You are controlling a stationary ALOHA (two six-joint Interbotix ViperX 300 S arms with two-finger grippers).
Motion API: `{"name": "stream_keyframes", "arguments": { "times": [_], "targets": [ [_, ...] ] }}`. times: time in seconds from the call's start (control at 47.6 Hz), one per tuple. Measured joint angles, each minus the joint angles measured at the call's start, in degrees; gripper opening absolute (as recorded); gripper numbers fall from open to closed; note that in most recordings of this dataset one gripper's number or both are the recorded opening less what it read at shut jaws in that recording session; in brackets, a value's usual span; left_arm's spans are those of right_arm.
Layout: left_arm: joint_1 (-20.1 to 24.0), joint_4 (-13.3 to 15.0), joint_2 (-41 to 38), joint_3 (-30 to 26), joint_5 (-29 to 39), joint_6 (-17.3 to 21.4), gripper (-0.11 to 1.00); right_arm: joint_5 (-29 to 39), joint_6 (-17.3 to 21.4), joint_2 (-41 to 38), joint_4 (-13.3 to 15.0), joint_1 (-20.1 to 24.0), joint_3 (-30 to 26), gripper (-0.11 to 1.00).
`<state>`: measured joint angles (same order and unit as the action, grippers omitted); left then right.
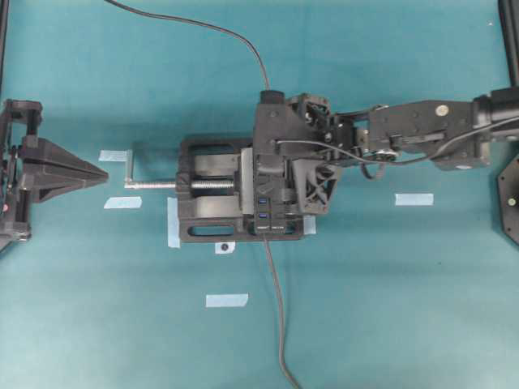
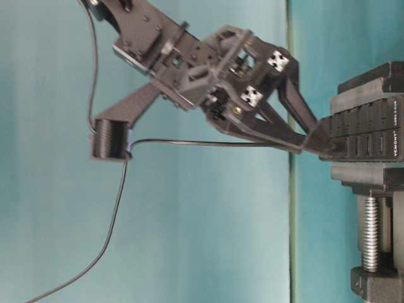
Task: Insert the USB into the center port of the fixed hub
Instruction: 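Open the right gripper to release the inserted plug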
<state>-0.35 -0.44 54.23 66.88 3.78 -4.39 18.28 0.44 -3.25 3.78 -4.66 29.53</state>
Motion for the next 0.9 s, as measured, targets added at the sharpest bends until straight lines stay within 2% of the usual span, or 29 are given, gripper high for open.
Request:
{"name": "stream_keyframes", "arguments": {
  "times": [0.294,0.904],
  "targets": [
    [0.0,0.09,0.09,-0.09,0.0,0.0,0.0,-0.7,0.0,2.55,-0.44,0.0,2.64,0.82],
    [0.0,0.0,0.26,0.0,-0.09,0.0,0.0,-2.9,0.09,4.22,-0.53,0.0,3.78,0.82]
  ]
}}
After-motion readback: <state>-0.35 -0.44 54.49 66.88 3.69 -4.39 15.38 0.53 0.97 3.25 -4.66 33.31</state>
